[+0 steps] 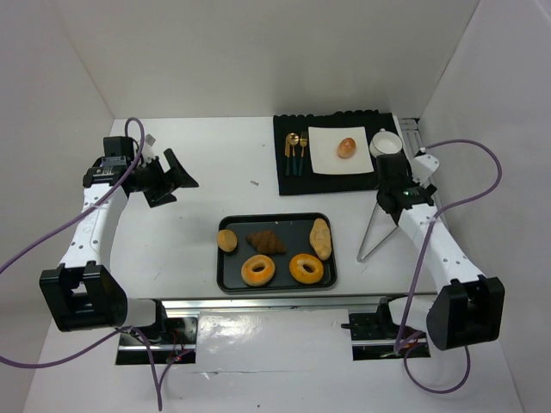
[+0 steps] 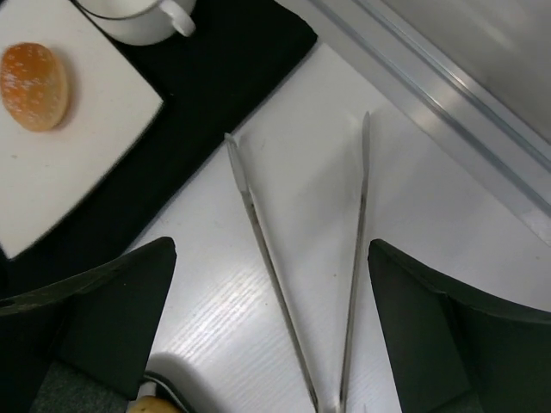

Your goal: Place the bread

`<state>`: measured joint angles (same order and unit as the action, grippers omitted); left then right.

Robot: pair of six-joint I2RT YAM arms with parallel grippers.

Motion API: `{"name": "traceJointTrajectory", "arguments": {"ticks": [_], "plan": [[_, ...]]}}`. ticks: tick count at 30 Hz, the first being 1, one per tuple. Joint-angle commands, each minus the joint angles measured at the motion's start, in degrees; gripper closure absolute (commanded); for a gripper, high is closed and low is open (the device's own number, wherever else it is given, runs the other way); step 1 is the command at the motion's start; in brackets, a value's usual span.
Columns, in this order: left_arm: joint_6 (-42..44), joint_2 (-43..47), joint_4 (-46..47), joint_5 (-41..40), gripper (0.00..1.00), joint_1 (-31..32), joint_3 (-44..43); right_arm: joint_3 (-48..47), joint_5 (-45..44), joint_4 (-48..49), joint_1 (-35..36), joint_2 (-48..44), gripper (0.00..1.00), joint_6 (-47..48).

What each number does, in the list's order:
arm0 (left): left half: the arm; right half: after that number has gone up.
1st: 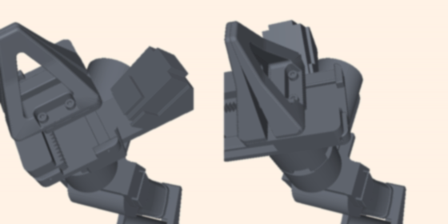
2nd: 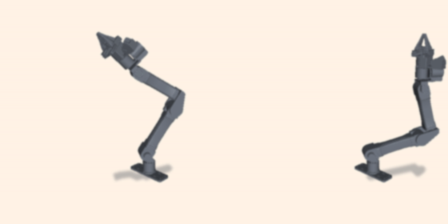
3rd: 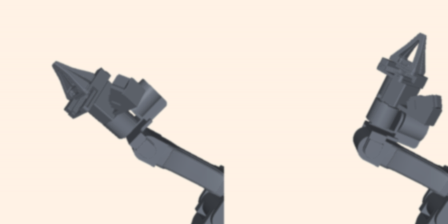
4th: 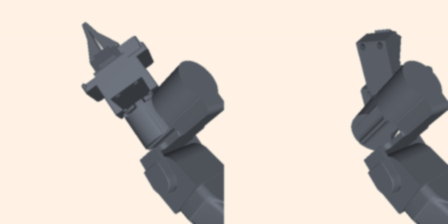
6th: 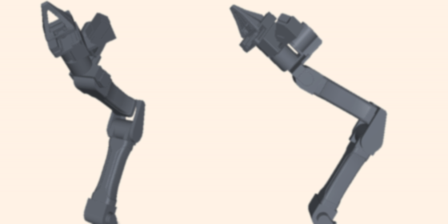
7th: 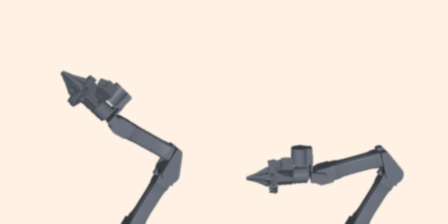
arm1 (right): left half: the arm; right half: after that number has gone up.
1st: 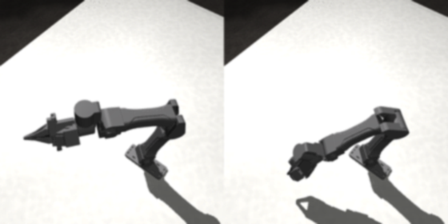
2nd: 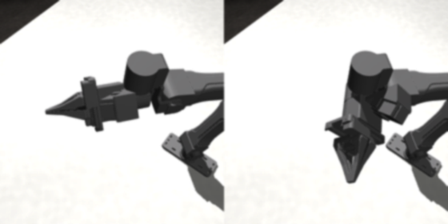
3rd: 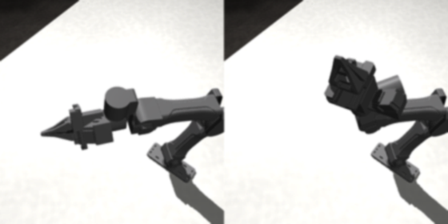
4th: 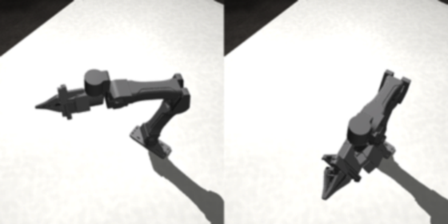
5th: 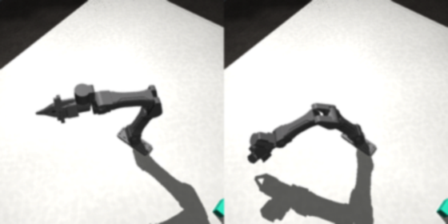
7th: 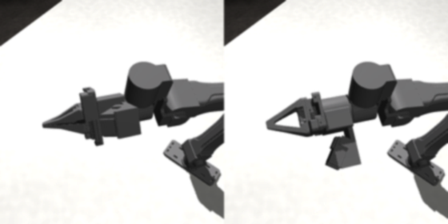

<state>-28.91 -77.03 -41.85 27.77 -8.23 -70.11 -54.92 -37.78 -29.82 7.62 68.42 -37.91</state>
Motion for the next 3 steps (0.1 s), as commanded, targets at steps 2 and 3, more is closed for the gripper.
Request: {"name": "traceJointTrajectory", "arguments": {"ticks": [2,3], "plan": [[-0.63,0.04,1.85,0.97,0.00,-0.38,-0.12,1.03,-3.79,-6.22,0.21,0.84,0.00,-2.61],[-0.63,0.04,1.85,0.97,0.00,-0.38,-0.12,1.73,-3.18,-5.60,0.21,-0.12,0.00,-2.61]]}}
